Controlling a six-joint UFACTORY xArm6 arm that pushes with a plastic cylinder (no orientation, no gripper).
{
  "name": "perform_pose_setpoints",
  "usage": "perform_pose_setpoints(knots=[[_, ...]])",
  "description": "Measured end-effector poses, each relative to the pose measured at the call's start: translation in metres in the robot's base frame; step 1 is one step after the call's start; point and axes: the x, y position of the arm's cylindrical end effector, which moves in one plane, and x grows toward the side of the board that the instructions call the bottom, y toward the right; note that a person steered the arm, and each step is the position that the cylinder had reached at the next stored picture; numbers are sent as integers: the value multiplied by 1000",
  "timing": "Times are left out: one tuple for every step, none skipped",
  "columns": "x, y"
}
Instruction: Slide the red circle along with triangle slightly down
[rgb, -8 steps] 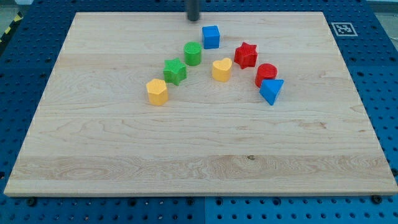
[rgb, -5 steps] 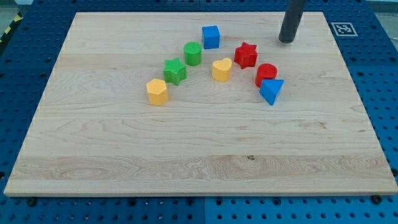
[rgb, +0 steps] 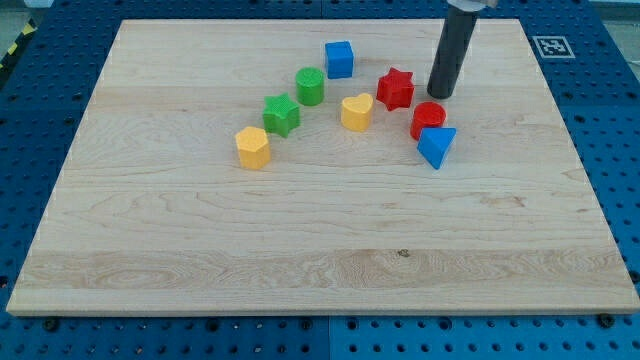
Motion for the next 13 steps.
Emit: perform_pose_setpoints(knots=[[0,-6],[0,-8],[1,-15],[1,-20],[12,-20],[39,-18],[58,-18],[61,-5],[67,29],[84,36],[86,32],[92,29],[105,29]])
